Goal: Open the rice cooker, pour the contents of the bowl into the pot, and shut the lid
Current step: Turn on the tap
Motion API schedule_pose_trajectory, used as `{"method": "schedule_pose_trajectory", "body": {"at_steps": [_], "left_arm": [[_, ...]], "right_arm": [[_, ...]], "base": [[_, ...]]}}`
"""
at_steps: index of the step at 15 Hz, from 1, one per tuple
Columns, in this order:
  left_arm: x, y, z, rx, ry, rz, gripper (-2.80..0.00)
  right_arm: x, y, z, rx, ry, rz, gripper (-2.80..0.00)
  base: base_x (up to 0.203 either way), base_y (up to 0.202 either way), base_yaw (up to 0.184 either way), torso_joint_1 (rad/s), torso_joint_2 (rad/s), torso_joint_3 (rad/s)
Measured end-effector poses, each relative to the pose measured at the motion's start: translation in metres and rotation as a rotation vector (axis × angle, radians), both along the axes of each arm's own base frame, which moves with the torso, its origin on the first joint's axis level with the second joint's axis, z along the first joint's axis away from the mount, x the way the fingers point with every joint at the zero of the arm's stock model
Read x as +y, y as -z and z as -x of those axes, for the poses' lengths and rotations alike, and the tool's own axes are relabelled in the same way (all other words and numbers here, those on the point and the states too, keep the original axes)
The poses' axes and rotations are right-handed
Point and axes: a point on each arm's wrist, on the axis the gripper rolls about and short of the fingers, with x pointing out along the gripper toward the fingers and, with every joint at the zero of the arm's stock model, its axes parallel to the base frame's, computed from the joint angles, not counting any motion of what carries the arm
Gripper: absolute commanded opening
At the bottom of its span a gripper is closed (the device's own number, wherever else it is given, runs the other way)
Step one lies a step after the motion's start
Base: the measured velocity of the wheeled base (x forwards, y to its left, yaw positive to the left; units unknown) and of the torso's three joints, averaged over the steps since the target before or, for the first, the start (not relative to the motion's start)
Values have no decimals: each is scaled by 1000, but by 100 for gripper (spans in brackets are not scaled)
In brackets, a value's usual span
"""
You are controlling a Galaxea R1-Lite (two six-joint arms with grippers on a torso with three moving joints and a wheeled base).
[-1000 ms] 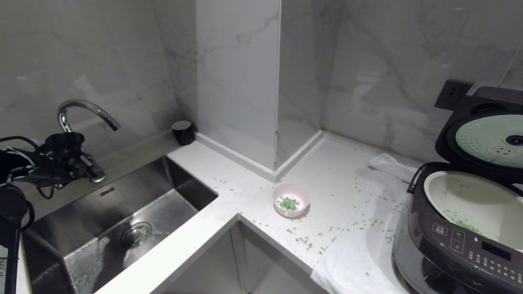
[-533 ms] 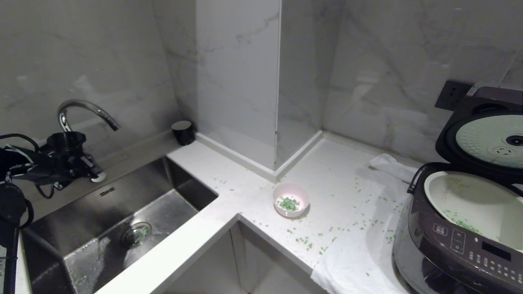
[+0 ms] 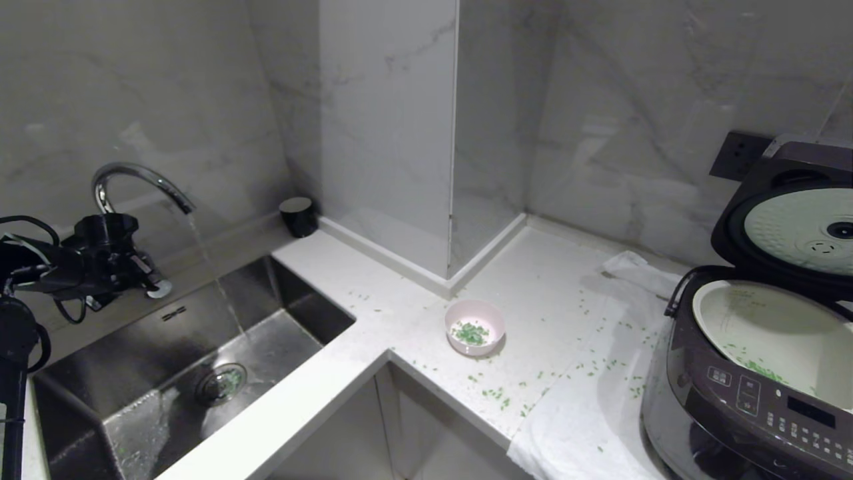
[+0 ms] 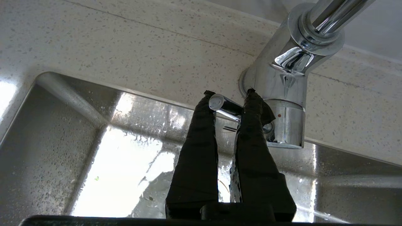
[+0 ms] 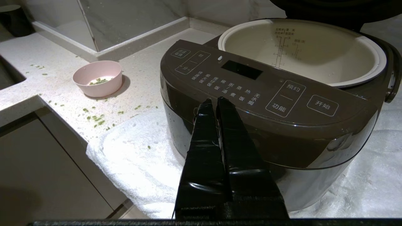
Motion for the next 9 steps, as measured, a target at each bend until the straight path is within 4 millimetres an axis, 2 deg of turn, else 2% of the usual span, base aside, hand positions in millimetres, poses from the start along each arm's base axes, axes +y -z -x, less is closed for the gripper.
{"method": "schedule_pose_trajectory", "body": {"at_steps": [8,9], "left_arm": [[1,-1,0,0,-3,-7,-280],[1,-1,0,-1,-3,-7,0]], "right_arm": [[0,0,0,0,-1,0,-280],[0,0,0,0,-1,0,-280]], "base": [[0,0,0,0,0,0],[0,0,0,0,0,0]]}}
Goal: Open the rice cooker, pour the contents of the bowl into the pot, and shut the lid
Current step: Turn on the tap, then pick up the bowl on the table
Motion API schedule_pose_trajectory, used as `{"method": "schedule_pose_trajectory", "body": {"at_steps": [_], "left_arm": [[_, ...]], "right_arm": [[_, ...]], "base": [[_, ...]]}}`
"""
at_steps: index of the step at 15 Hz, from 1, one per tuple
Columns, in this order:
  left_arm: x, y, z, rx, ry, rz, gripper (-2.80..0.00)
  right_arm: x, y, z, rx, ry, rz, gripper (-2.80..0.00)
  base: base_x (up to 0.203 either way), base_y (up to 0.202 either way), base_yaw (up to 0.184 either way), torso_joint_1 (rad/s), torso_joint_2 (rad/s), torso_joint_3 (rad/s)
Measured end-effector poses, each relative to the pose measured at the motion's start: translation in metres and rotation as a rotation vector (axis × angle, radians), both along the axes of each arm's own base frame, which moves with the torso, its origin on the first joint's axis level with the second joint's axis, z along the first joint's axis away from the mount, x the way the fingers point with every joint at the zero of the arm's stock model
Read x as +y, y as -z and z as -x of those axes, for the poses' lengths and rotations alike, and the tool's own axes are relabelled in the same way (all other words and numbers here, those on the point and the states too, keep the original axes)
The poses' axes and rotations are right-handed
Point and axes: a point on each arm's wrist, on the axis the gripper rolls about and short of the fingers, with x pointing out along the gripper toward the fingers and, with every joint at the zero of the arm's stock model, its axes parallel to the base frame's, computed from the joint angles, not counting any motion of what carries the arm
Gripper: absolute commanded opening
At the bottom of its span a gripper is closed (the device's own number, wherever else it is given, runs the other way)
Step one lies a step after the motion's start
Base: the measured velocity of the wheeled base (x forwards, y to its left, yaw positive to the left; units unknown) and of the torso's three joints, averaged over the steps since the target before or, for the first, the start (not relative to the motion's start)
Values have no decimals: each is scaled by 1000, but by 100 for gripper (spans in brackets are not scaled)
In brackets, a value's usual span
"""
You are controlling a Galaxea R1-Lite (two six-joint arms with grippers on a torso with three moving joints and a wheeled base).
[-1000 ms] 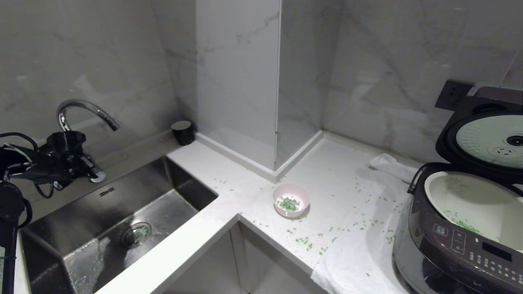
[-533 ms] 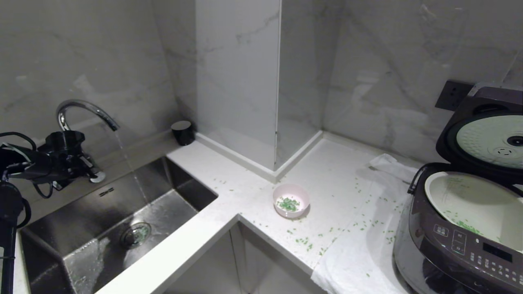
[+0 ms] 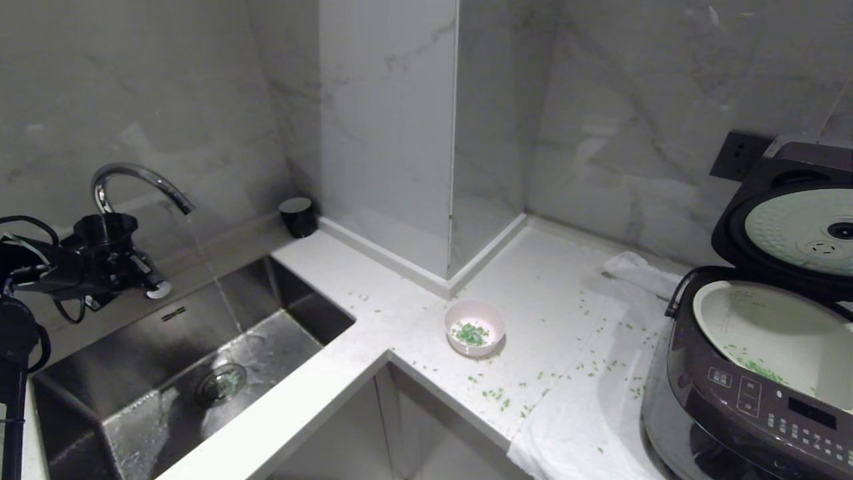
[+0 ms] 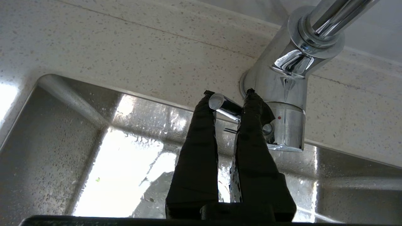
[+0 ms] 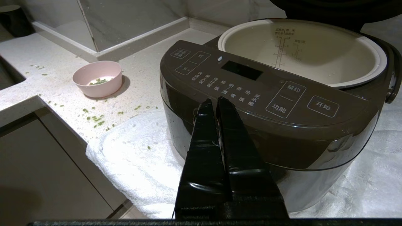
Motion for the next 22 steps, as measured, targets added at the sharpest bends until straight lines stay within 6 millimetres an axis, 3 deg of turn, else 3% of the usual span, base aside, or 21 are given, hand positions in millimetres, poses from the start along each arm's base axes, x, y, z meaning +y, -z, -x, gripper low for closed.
{"method": "schedule_pose_trajectory", "body": {"at_steps": [8,11,13,17,22], "left_arm": [[-5,-8,1,-12,4,0,0],[-17,-15,12,3,25,45,0],[-33,-13,28,54,77,101,0],[-72,-19,78,152,289,243,0],[-155,-44,123,237,701,255,0]], "right_arm": [[0,0,0,0,0,0,-280],[0,0,0,0,0,0,-280],[0,0,0,0,0,0,-280],[0,0,0,0,0,0,-280],[0,0,0,0,0,0,-280]], "base": [[0,0,0,0,0,0],[0,0,0,0,0,0],[0,0,0,0,0,0],[0,0,0,0,0,0],[0,0,0,0,0,0]]}}
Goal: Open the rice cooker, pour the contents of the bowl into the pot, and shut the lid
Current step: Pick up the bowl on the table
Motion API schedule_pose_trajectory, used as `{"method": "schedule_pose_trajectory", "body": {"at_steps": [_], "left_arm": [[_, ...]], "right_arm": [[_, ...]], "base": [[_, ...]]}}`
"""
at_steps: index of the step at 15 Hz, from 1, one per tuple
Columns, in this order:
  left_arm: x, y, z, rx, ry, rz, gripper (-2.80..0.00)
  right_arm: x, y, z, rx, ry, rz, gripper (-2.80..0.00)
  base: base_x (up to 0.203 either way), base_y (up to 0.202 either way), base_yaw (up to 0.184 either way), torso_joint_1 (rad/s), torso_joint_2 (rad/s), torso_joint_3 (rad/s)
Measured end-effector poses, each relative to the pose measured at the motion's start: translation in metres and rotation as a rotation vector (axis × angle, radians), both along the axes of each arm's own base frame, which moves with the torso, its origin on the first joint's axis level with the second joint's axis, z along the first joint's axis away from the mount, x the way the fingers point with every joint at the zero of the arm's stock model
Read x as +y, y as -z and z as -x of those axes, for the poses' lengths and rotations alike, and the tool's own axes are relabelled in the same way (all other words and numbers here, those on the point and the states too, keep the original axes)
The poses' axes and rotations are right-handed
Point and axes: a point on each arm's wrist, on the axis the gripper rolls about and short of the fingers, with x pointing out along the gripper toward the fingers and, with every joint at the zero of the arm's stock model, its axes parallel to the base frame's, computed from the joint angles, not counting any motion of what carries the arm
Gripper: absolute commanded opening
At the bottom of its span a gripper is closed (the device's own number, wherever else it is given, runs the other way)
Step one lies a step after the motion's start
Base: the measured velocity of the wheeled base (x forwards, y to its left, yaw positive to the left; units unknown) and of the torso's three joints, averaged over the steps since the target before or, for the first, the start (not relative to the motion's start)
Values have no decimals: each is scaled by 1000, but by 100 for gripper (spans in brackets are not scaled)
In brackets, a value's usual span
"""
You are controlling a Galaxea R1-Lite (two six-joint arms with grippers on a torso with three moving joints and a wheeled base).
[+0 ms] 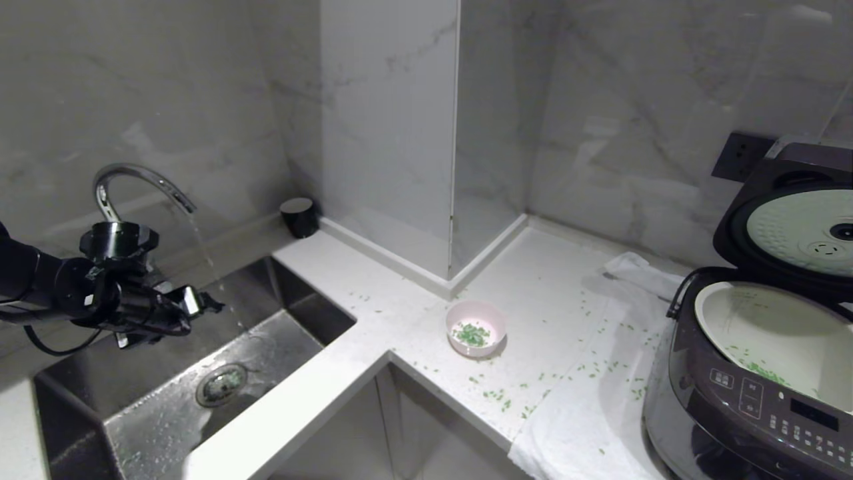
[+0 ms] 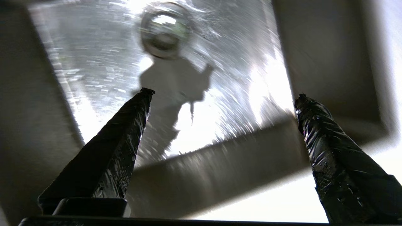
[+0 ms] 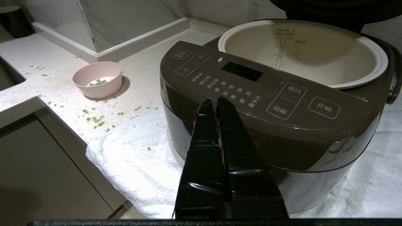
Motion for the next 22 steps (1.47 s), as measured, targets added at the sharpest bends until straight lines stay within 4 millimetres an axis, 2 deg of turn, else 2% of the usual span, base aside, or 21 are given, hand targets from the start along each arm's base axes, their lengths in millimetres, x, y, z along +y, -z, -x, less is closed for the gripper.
{"method": "schedule_pose_trajectory", "body": {"at_steps": [5,8,11,13,16,22], "left_arm": [[-86,-30,22,-73,310,13,0],[-137,-54,22,-161,451,34,0],[-190,-68,10,-228,569,73,0],[-227,-66,-1,-244,643,86,0],[-272,-51,-13,-214,726,92,0],[-333,-11,-15,-162,841,78,0]], "right_arm": [[0,0,0,0,1,0,-280],[0,0,0,0,0,0,-280],[0,0,0,0,0,0,-280],[0,0,0,0,0,0,-280],[0,0,0,0,0,0,-280],[0,0,0,0,0,0,-280]], "base": [[0,0,0,0,0,0],[0,0,0,0,0,0],[0,0,0,0,0,0],[0,0,0,0,0,0],[0,0,0,0,0,0],[0,0,0,0,0,0]]}}
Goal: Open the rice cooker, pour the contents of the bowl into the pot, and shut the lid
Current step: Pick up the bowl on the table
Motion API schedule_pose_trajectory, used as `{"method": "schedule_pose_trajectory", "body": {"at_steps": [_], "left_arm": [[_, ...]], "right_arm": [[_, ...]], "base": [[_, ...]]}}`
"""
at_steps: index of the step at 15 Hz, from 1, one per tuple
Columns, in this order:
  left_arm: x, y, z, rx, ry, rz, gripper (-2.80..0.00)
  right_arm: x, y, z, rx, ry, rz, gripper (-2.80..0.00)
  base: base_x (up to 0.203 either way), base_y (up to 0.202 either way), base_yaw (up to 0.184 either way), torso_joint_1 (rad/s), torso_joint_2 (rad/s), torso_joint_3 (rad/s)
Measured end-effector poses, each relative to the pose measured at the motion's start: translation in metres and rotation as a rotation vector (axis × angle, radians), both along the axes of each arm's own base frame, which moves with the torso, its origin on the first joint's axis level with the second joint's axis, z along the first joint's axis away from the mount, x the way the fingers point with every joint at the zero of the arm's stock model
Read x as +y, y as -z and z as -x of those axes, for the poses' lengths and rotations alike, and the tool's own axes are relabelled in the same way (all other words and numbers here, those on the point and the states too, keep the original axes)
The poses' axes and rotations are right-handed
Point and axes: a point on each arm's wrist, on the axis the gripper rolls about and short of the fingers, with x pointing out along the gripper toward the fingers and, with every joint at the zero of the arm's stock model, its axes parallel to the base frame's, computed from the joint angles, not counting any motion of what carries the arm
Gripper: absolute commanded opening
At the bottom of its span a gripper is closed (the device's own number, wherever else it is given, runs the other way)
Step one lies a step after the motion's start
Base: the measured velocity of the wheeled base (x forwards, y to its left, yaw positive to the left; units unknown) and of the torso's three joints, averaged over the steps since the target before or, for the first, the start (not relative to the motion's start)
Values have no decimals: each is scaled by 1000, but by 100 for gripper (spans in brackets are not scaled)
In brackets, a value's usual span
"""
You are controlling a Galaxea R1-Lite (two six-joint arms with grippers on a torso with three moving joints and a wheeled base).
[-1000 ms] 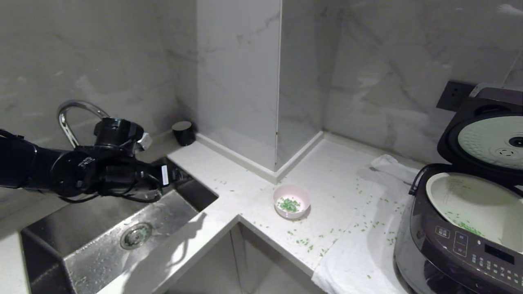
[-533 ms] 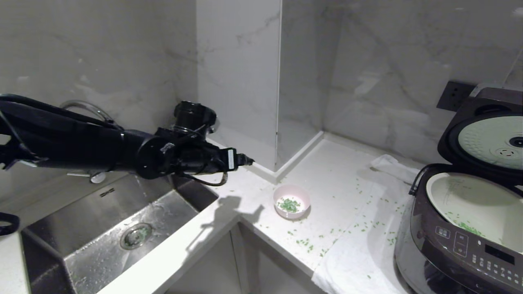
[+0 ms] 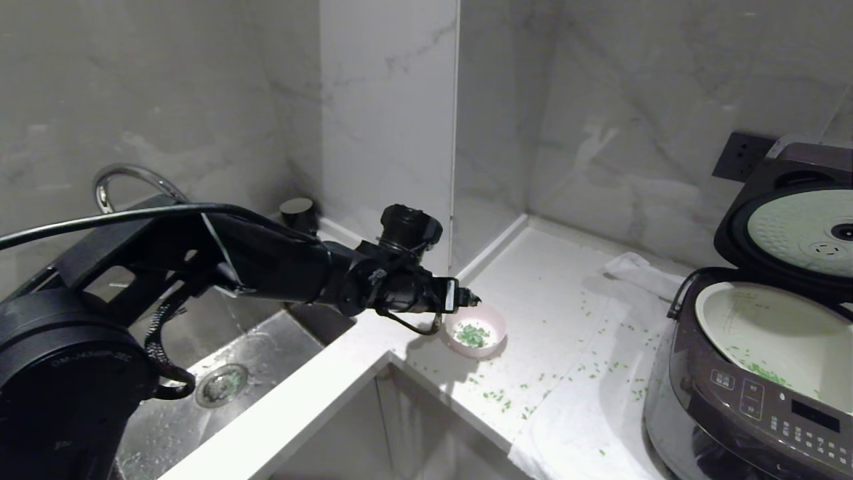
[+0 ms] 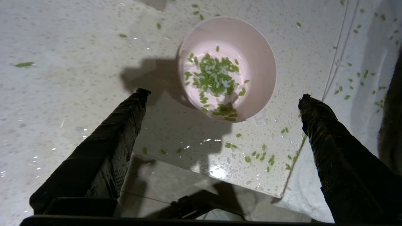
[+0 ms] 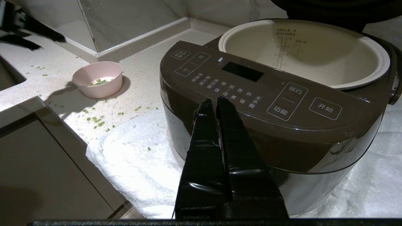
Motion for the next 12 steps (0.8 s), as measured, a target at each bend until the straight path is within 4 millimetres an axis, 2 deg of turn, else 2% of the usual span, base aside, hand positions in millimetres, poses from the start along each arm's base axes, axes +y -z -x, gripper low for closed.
{"method": "schedule_pose_trajectory", "body": {"at_steps": [5,12], "left_arm": [[-30,36,-21,-20,-35,-89,0],[-41,82,-40,6,-76,-166,0]], "right_arm": [[0,0,0,0,0,0,-280],[0,0,0,0,0,0,-280]], "base": [[0,0,0,0,0,0],[0,0,0,0,0,0]]}}
